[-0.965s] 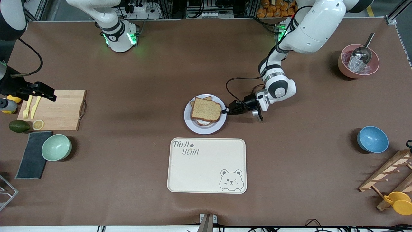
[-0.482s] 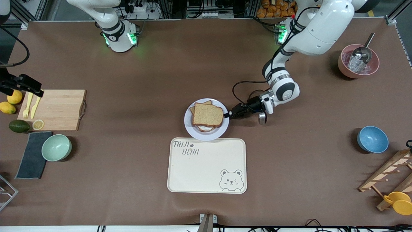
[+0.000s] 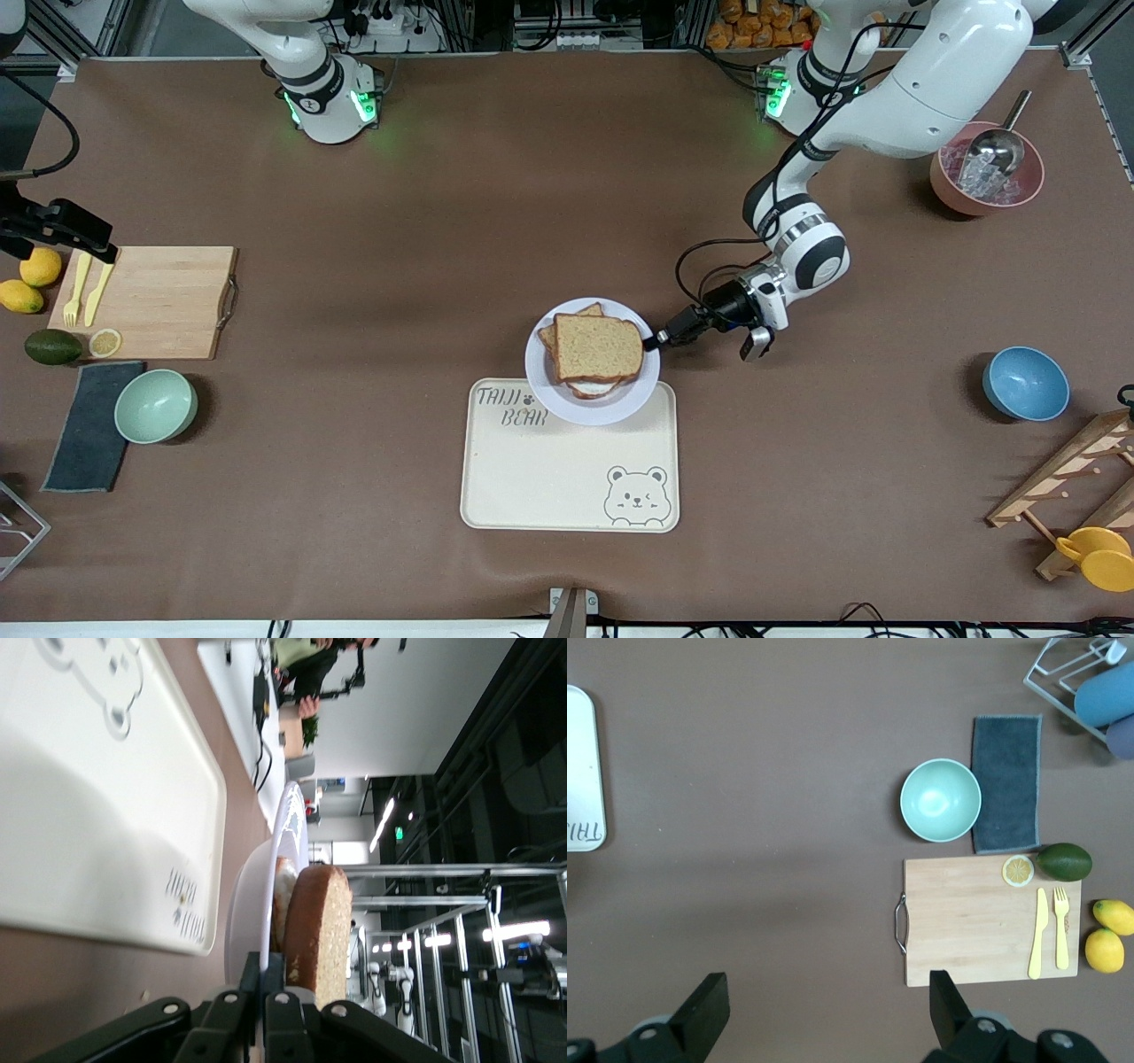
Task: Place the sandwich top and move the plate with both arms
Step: 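Slide the plate with the left gripper onto the bear tray, then open the left gripper and lift it away from the plate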
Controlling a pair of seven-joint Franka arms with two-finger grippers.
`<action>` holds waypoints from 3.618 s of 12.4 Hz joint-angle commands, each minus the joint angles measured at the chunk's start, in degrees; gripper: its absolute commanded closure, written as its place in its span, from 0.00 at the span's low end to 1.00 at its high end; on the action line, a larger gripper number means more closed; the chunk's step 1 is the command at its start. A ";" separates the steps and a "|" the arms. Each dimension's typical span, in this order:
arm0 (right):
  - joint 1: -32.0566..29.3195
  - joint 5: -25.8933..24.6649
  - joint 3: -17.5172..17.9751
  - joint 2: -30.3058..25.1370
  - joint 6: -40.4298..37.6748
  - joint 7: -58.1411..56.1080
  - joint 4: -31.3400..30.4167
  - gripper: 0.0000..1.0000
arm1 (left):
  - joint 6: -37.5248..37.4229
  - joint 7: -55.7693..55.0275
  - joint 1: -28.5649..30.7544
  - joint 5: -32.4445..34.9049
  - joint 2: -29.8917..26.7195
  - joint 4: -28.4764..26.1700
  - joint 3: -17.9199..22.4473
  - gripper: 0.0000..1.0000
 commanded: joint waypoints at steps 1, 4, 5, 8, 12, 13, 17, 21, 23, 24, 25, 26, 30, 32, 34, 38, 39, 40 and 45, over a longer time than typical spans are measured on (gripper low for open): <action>-0.57 -0.95 0.94 1.40 -1.16 0.75 4.07 0.00 | 5.63 -1.03 -0.15 -2.70 2.27 6.35 -0.74 1.00; -1.09 -0.25 0.68 0.87 -2.21 0.67 4.07 0.00 | 9.59 -1.21 -0.77 -2.96 7.19 14.35 -0.65 1.00; -0.83 -0.16 0.68 0.87 -2.30 0.58 4.07 0.00 | 11.52 -2.34 -1.12 -3.40 7.72 16.29 -0.65 1.00; -0.21 -0.25 0.51 0.69 -2.21 1.02 3.81 0.00 | 15.75 -4.02 -4.54 -4.63 11.93 23.14 -0.48 1.00; 2.69 -0.07 -2.57 0.52 -1.86 1.10 3.54 0.00 | 17.78 -3.76 -8.93 -6.56 16.25 28.08 1.01 1.00; 2.43 1.41 -2.57 0.52 -1.86 1.10 3.45 0.00 | 17.78 -3.41 -9.38 -6.56 16.69 28.09 1.80 1.00; 1.81 3.09 -2.66 0.52 -2.04 0.93 3.45 0.00 | 17.78 -3.14 -11.75 -6.48 18.54 30.28 4.70 1.00; 1.81 3.09 -2.57 0.52 -1.95 1.02 3.45 0.00 | 18.04 -2.88 -11.23 -5.25 17.49 30.20 5.24 0.00; 1.81 3.09 -2.57 0.52 -1.95 1.02 3.45 0.00 | 19.18 -2.79 -10.79 -4.72 16.35 29.93 5.59 0.00; 1.81 3.09 -2.57 0.52 -1.95 1.02 3.45 0.00 | 21.80 -2.62 -10.70 -4.54 15.30 29.85 5.59 0.00; 1.90 3.09 -2.57 0.52 -2.04 1.02 3.45 0.00 | 24.96 -2.62 -10.79 -4.54 13.37 29.84 5.59 0.00; 1.81 3.09 -2.57 0.52 -2.12 1.02 3.45 0.00 | 29.08 -3.22 -10.79 -4.54 11.18 29.76 5.42 0.00; 1.81 3.09 -2.57 0.52 -2.13 1.02 3.45 0.00 | 45.78 -3.23 -11.31 -4.37 3.97 29.58 4.97 0.00; 1.99 3.09 -2.57 0.52 -2.21 1.02 3.45 0.00 | 53.07 -3.23 -11.40 -0.26 2.37 29.67 4.89 0.00; 1.90 3.09 -2.57 0.52 -2.39 1.02 3.45 0.00 | 56.88 -3.32 -10.79 5.10 2.19 29.58 4.97 0.00; 1.90 3.18 -2.57 0.52 -2.39 0.75 3.37 0.00 | 63.11 -3.23 -10.44 18.63 3.16 29.23 5.59 0.00; 2.25 3.18 -2.66 0.52 -2.39 0.75 3.37 0.00 | 64.18 -3.23 -10.44 21.01 3.68 28.88 5.85 0.00; 2.16 3.18 -2.57 0.52 -2.56 0.75 3.28 0.00 | 64.19 -2.97 -10.00 25.91 3.77 27.57 6.81 0.00; 1.81 3.18 -2.57 0.52 -2.92 0.75 3.28 0.00 | 59.82 -6.36 -5.08 48.22 3.69 23.52 6.99 0.00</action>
